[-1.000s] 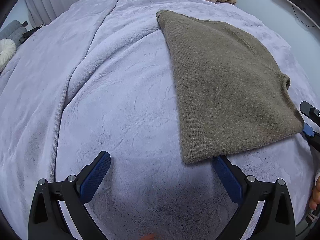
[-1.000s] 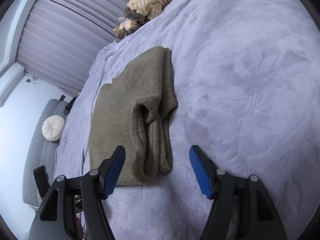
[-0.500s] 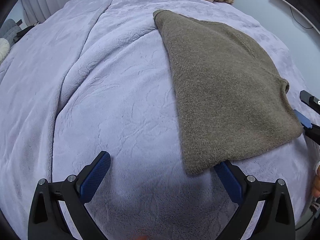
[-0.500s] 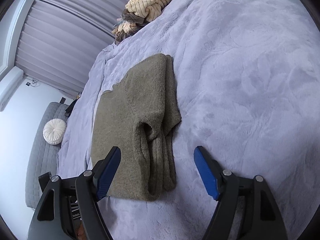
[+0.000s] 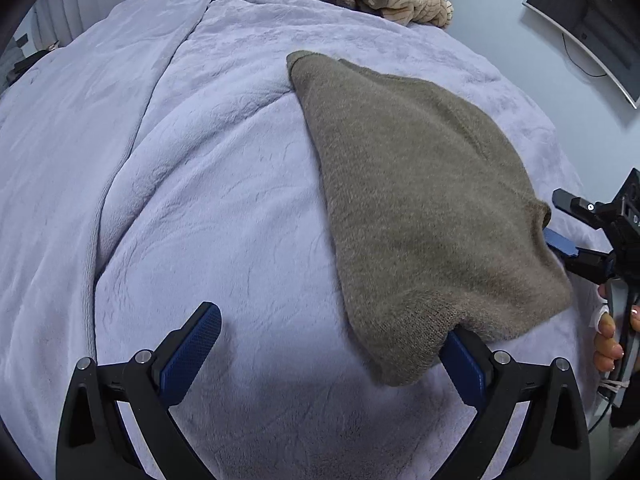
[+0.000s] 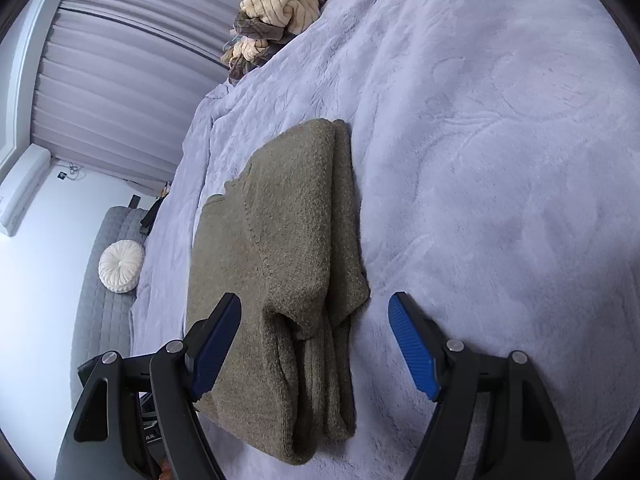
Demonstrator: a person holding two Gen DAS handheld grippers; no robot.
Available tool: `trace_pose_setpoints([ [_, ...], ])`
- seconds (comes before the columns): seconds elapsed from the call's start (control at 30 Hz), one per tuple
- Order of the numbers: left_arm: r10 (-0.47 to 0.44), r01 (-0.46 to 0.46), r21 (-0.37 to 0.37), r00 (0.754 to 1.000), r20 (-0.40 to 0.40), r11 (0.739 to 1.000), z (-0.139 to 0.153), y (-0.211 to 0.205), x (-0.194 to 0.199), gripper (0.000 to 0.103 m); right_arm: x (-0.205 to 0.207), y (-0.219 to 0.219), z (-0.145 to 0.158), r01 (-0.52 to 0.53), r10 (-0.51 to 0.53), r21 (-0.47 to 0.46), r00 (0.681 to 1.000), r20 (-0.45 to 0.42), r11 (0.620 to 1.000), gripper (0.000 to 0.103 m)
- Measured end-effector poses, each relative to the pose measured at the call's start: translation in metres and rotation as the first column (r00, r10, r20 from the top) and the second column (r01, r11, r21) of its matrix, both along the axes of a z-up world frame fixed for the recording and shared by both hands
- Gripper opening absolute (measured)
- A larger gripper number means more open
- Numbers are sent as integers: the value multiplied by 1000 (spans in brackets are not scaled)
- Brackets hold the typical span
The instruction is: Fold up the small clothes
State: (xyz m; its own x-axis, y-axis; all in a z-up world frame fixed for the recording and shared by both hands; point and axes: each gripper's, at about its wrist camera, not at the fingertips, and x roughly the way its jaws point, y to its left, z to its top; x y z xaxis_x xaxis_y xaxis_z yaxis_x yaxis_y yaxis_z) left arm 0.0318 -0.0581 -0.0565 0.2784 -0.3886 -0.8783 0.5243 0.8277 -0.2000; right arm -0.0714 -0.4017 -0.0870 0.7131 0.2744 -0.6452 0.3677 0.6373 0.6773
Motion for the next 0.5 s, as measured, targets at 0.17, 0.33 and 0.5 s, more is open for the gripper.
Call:
trace_pose_setpoints([
  [0.17,-163,162,-18,984,-67,987,2,-11,3,102,9,-8,0,-14,14,8,1000,-1,1000,79],
  [0.33,-231,226,-49,963,-138,973,-10,17,-8,102,14,-14,-4,-18,18,26,1000,-8,999,79],
  [0.5,-99,82,-142,989,-114,986,9,33,29,102,21,-20,-8,-34,34,38,999,-20,999,79],
])
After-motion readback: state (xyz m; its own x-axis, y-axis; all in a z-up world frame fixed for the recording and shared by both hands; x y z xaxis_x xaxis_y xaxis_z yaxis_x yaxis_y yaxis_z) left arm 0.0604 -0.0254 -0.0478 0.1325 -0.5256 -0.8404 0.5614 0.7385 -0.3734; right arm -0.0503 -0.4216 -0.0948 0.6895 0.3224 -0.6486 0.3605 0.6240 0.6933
